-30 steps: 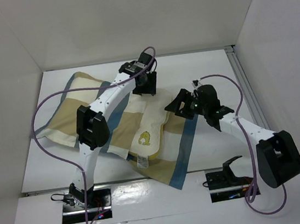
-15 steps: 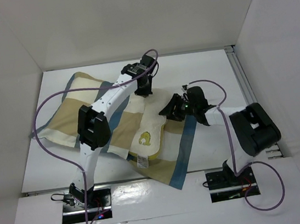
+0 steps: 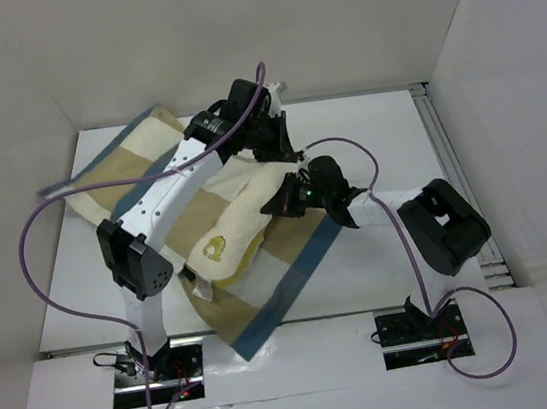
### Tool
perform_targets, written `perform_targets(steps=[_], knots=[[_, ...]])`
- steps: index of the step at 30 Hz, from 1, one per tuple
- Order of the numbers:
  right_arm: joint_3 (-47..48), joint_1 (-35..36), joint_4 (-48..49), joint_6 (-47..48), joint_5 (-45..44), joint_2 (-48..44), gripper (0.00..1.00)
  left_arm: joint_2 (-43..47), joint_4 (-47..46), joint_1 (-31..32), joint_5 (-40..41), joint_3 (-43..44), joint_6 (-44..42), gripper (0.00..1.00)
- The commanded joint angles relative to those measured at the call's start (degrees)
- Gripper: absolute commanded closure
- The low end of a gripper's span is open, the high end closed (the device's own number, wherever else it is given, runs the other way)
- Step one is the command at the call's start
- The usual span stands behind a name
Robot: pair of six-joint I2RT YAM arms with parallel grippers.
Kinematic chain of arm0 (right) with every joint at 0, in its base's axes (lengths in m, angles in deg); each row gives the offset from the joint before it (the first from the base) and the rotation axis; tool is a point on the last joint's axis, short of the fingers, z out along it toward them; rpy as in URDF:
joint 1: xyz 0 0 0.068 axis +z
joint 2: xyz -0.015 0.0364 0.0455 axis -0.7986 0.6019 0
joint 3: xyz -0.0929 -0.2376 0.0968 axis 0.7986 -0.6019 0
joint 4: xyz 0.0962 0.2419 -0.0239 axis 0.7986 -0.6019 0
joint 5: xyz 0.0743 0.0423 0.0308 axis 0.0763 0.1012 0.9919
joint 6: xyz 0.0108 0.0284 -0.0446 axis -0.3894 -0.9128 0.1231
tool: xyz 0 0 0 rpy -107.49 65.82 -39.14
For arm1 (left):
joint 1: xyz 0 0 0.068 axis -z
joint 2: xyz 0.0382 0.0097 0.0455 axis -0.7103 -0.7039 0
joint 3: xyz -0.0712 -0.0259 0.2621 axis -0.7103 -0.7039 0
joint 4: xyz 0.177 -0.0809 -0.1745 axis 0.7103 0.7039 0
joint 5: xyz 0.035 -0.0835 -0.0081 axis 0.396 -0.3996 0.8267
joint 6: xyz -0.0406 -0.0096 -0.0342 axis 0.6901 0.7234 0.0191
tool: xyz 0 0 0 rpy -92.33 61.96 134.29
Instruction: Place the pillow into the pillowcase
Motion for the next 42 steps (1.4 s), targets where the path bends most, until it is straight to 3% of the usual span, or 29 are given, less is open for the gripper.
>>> perform_targets(steps=[1,6,7,8,9,10,11,14,15,18,24,28,33,42], knots=[[1.51,-1.95,9.21,-0.31,-0.81,3.30,1.00,5.19,-6.89,3.17,-7.96,-2.52,4.79,1.00],[0.98,-3.89,1.51,3.64,-2.91,-1.52,1.00,4.41,-0.84,0.36,0.75,-3.68,1.99,0.98],[1.50,-4.59,0.35,4.25,-2.39,-2.14,1.00,3.88,0.91,0.36,4.42,-2.63,1.28,0.84],[2.29,-4.59,-0.96,5.65,-1.86,-3.02,1.00,3.87,2.76,0.36,6.54,-1.23,0.58,0.77],[2.90,-5.20,-2.63,6.54,-0.20,-3.02,0.92,3.26,5.91,0.36,8.65,-1.21,-0.91,0.70],[2.91,-5.21,-5.95,7.59,0.42,-3.98,0.78,4.39,6.98,0.36,11.46,-1.74,-0.92,0.59],[3.69,-5.21,-7.73,9.34,0.43,-5.56,0.43,5.71,7.60,-0.16,17.58,-5.66,-1.62,0.46],[3.00,-5.21,-12.65,10.15,-0.18,-8.64,0.15,13.87,8.14,-0.17,28.43,-15.50,-1.63,0.32],[1.69,-5.73,-13.80,10.84,-1.06,-10.65,0.13,16.33,8.14,-0.78,30.37,-22.94,0.64,0.32],[-0.68,-5.74,-16.44,11.38,-1.77,-13.99,0.10,26.61,6.30,-2.01,31.53,-37.79,3.38,0.34],[-4.64,-5.74,-14.70,8.05,-0.37,-16.47,0.08,38.67,5.15,-2.01,33.09,-55.76,12.42,0.33],[-6.31,-3.81,-12.67,6.02,0.34,-17.09,0.08,41.14,3.49,-2.01,33.11,-61.49,15.07,0.32],[-6.32,-3.28,-11.26,4.96,0.34,-16.47,0.07,37.81,-0.20,-2.62,36.01,-65.37,16.57,0.32],[-5.79,0.77,-7.49,3.12,2.53,-12.96,0.07,34.55,0.59,-5.18,39.88,-64.57,23.69,0.34]])
